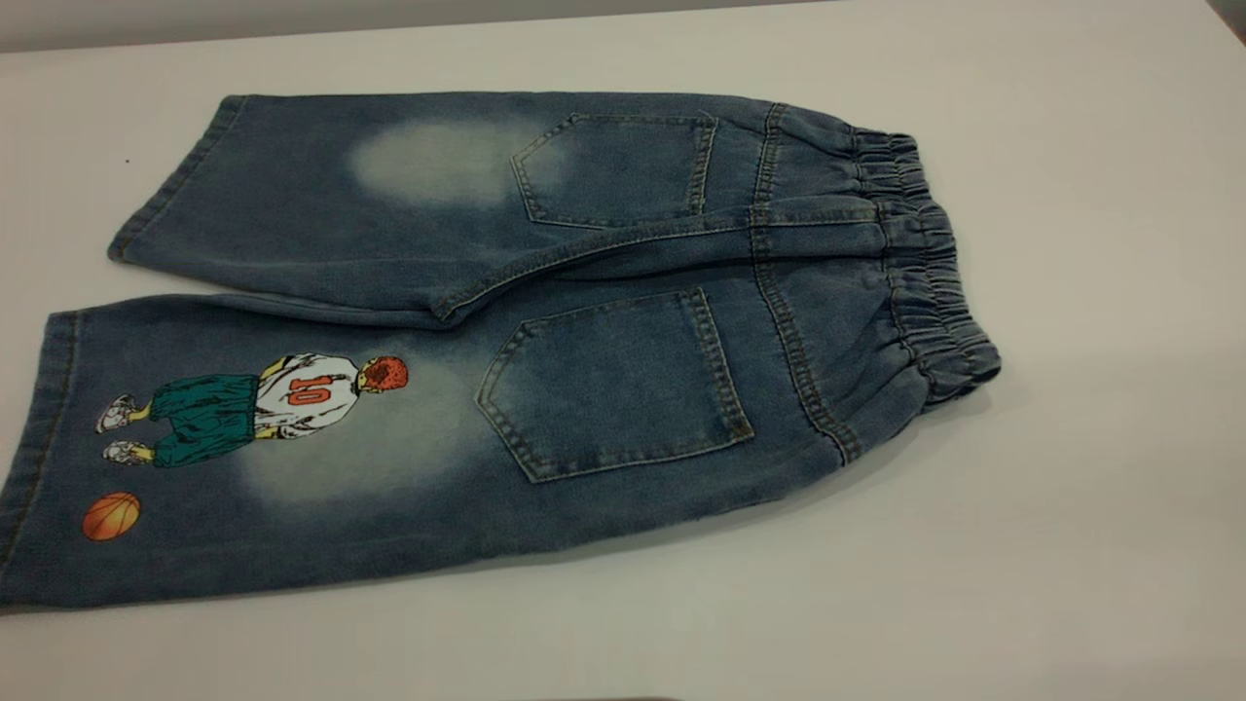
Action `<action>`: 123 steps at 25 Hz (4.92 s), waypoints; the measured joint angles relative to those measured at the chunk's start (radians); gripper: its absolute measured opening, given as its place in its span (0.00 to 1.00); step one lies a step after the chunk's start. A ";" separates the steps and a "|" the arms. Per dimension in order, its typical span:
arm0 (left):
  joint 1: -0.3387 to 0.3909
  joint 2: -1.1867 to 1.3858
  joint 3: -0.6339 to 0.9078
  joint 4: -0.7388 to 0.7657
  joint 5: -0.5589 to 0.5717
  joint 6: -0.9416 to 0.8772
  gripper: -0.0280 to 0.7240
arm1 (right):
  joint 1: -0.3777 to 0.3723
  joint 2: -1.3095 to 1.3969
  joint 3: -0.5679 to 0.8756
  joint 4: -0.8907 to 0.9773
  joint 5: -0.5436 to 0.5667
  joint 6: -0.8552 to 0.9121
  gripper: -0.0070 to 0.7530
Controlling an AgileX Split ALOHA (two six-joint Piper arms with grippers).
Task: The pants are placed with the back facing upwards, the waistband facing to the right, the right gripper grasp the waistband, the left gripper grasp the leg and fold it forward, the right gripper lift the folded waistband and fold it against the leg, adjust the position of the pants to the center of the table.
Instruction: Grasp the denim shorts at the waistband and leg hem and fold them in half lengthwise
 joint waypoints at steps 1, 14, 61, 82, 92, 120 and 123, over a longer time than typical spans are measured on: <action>0.000 0.000 0.000 0.000 0.000 0.000 0.64 | 0.000 0.000 0.000 0.000 0.000 0.000 0.77; 0.000 0.000 0.000 0.000 0.000 0.000 0.64 | 0.000 0.000 0.000 0.000 0.000 0.000 0.77; 0.000 0.539 -0.015 0.001 -0.373 -0.226 0.64 | 0.000 0.454 -0.048 0.188 -0.271 0.131 0.77; 0.000 1.100 -0.015 -0.110 -0.775 -0.180 0.64 | 0.000 1.600 -0.048 1.149 -0.547 -0.787 0.77; 0.000 1.100 -0.015 -0.110 -0.802 -0.180 0.64 | 0.000 1.891 -0.052 1.591 -0.510 -1.190 0.77; 0.000 1.101 -0.015 -0.111 -0.783 -0.180 0.64 | 0.000 2.175 -0.210 1.692 -0.377 -1.321 0.09; 0.000 1.131 -0.015 -0.099 -0.746 -0.180 0.64 | 0.000 2.175 -0.210 1.687 -0.375 -1.328 0.06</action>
